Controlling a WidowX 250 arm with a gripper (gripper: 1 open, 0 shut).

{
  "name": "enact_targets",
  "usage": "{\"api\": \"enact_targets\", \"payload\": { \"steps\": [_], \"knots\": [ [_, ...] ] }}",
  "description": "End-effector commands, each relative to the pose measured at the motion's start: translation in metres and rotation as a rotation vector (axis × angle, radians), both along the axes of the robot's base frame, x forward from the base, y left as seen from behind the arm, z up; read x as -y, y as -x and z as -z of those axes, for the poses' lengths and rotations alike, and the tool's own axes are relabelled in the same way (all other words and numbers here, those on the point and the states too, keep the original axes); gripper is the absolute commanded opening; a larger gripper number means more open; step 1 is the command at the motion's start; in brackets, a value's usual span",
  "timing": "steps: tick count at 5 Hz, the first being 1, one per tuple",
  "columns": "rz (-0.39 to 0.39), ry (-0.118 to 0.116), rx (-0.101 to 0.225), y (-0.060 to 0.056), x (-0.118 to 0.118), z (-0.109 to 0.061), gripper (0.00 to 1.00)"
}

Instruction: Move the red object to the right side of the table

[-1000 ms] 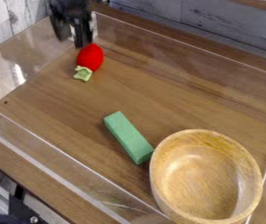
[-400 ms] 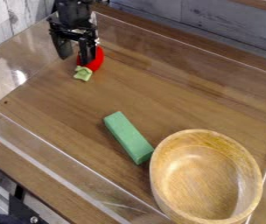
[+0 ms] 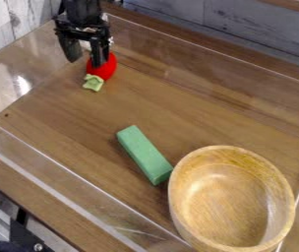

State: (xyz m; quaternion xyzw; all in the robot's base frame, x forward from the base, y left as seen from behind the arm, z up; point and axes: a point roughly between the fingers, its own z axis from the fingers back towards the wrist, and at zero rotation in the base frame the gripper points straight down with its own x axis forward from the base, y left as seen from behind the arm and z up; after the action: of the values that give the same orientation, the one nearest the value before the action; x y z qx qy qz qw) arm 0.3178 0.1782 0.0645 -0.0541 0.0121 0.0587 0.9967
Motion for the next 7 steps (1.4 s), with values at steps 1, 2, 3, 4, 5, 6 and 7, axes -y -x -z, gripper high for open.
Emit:
{"api": "enact_targets", "payload": {
  "steps": [1, 2, 3, 4, 5, 6, 7],
  "knots": [
    [0.015, -0.036, 0.076, -0.008, -0.005, -0.02, 1.0],
    [0.059, -0.03, 0.066, -0.023, 0.011, -0.009, 1.0],
    [0.105, -0.024, 0.054, -0.038, 0.029, 0.003, 1.0],
    [0.112, -0.021, 0.044, -0.037, 0.036, 0.005, 1.0],
    [0.115, -0.021, 0.036, -0.035, 0.041, 0.002, 0.0],
    [0.164, -0.016, 0.038, -0.036, 0.043, 0.002, 0.0],
    [0.209, 0.002, 0.047, -0.037, 0.053, -0.009, 0.0]
  ]
}}
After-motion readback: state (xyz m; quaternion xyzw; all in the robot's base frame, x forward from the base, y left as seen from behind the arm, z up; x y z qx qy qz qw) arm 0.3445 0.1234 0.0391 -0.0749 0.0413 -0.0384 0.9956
